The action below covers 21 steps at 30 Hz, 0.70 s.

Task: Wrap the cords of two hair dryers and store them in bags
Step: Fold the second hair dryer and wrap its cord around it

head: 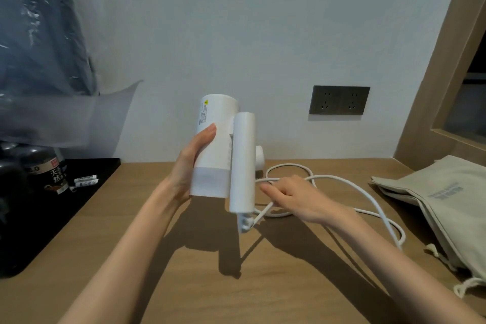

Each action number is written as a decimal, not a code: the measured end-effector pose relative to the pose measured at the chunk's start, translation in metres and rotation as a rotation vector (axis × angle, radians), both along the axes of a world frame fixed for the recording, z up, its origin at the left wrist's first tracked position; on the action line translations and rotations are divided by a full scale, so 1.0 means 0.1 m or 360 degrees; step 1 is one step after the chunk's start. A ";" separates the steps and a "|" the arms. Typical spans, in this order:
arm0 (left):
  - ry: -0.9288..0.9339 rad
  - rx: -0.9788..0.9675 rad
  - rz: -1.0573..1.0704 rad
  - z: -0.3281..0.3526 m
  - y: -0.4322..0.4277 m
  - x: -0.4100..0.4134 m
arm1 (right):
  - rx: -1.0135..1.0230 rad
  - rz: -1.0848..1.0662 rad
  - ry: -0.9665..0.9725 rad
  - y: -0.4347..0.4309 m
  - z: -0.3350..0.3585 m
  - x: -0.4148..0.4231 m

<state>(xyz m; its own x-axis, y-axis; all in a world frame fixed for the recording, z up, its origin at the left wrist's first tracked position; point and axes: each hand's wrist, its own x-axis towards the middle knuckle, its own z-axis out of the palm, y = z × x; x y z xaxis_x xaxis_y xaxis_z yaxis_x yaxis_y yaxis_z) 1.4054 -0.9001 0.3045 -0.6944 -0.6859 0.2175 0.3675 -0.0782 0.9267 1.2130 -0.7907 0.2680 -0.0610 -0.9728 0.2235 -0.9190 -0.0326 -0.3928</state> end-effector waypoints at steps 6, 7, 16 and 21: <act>-0.0323 -0.0282 -0.0218 0.02 0.05 0.03 | 0.0031 -0.0124 -0.0115 -0.11 0.32 -0.16; -0.0356 -0.0365 -0.0210 0.02 0.06 0.01 | -0.0006 -0.0146 -0.0252 -0.13 0.38 -0.17; -0.0385 -0.0937 0.0127 -0.01 0.13 -0.20 | -0.0353 -0.0345 -0.0787 -0.14 0.69 -0.12; -0.0407 -0.1106 0.0289 0.00 0.04 -0.25 | -0.0519 -0.0345 -0.0432 -0.03 0.73 0.00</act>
